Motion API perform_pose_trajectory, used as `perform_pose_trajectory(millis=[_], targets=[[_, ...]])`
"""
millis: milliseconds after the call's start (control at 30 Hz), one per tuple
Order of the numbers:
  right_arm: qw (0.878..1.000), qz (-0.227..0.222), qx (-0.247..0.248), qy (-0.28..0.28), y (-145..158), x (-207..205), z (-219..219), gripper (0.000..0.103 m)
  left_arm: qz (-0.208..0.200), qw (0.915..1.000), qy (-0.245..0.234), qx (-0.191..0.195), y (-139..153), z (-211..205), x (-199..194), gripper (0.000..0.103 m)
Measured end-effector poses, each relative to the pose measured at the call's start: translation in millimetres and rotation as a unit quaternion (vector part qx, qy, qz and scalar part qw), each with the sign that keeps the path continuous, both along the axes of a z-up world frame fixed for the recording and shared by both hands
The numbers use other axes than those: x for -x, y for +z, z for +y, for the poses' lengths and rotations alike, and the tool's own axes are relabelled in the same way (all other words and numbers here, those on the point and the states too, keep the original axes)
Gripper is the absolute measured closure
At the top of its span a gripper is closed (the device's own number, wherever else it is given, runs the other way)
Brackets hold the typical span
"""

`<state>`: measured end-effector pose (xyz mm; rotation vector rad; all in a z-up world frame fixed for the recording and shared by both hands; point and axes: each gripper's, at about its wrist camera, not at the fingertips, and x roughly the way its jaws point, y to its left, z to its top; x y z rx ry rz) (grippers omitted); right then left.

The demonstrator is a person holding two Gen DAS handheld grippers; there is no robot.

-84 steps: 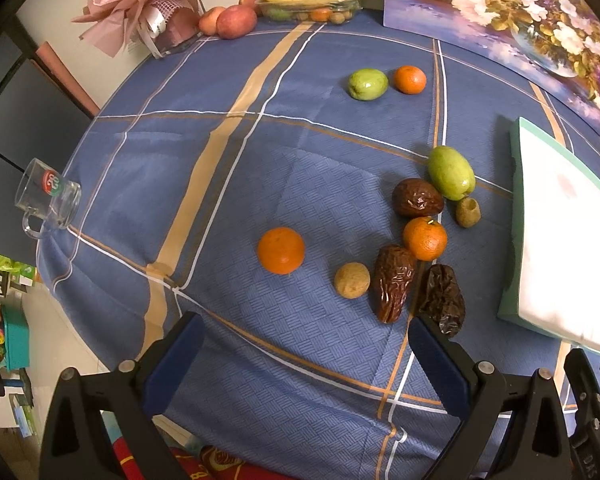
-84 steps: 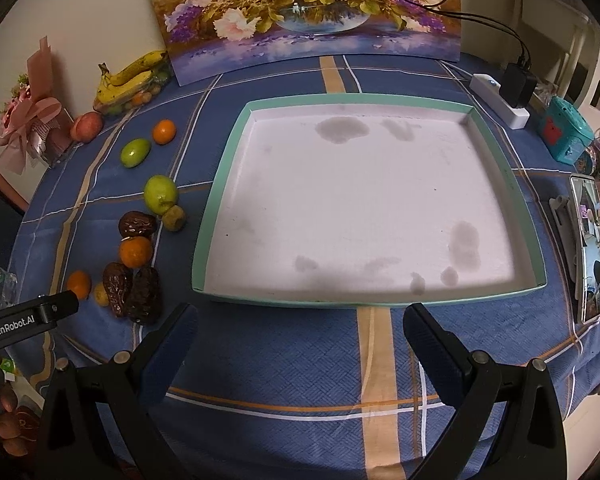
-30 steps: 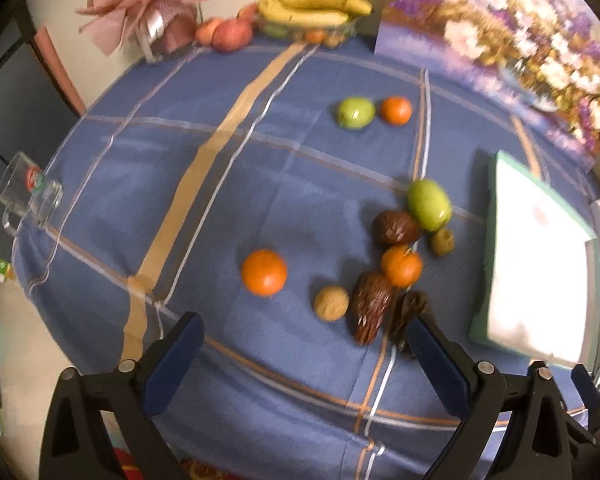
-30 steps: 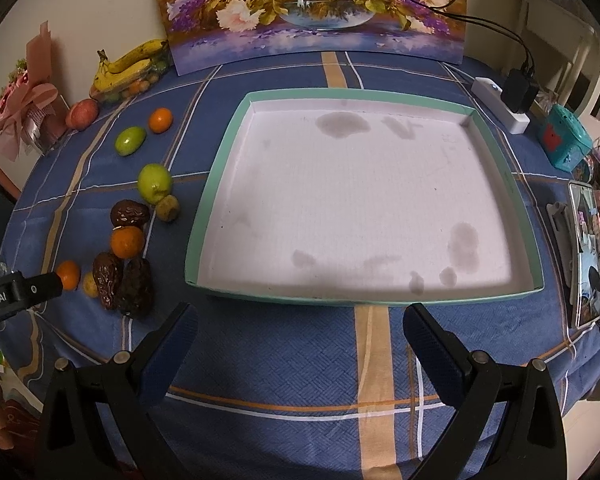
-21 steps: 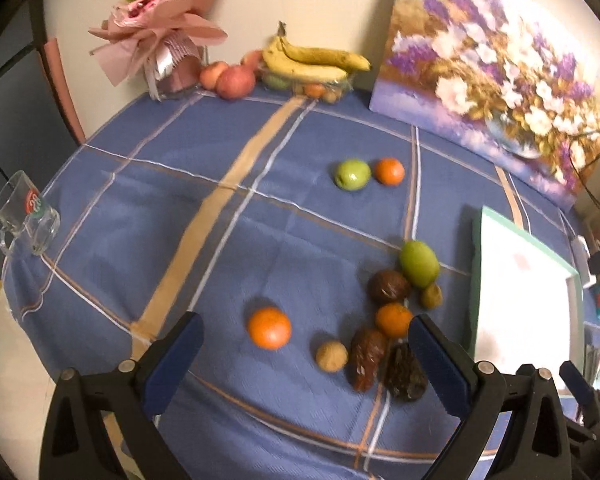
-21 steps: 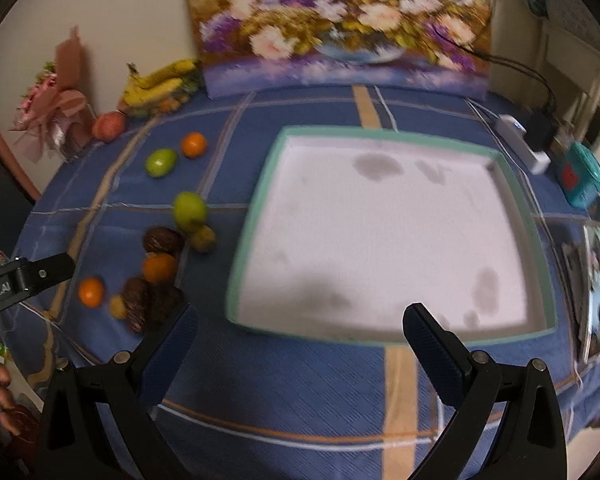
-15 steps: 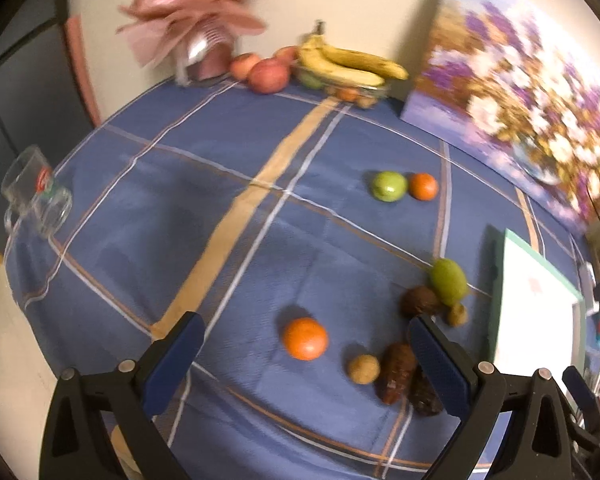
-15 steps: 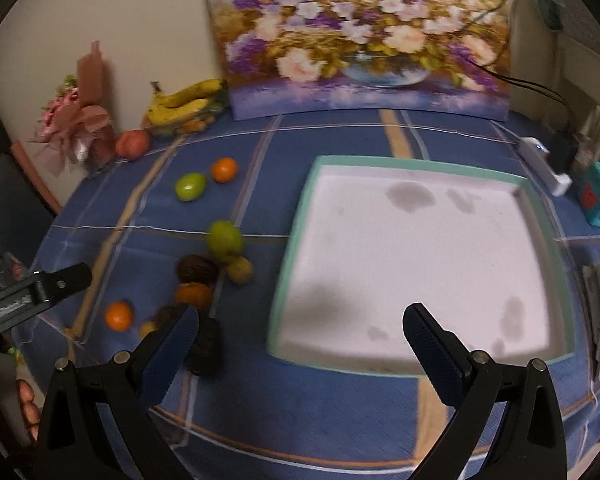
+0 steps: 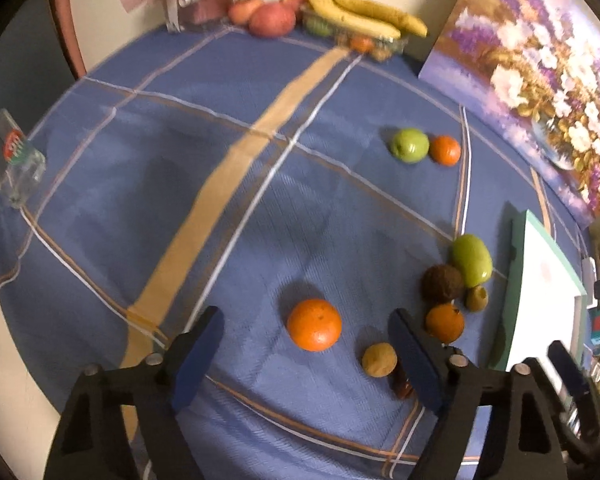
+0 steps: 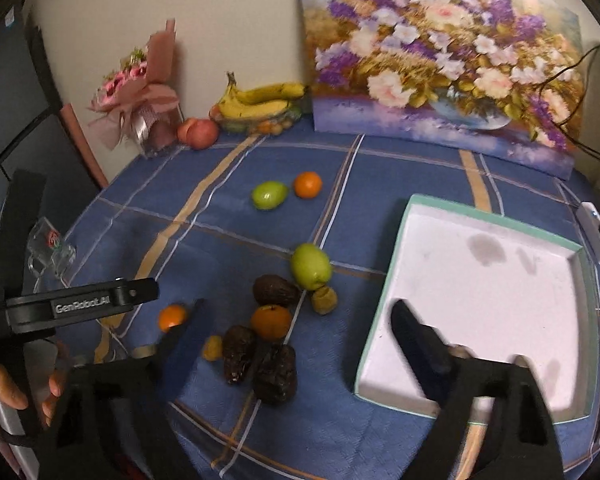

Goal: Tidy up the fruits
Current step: 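Grasp the orange with the left gripper while the right gripper grasps a dark date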

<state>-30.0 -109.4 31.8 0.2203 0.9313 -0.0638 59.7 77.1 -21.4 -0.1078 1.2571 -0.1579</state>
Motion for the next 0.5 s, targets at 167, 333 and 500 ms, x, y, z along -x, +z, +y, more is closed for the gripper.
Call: perform_pose_trajectory(millis=[167, 333, 500], targets=[[0.998, 0.061, -0.022, 0.014, -29.5, -9.4, 7.0, 0.045, 0.030, 0.9994, -0.011, 0.008, -15.6, -8.8, -1.2, 0.032], [0.994, 0.104, -0.034, 0.029, -52.7, -12.5, 16.4, 0.055, 0.052, 0.9986, -0.013, 0.004, -27.2, -12.9, -2.6, 0.044], [0.991, 0.126, -0.025, 0.046, -65.0, -12.4, 26.2, 0.059, 0.067, 0.9976, -0.013, 0.000, -36.2, -14.6, -5.2, 0.052]])
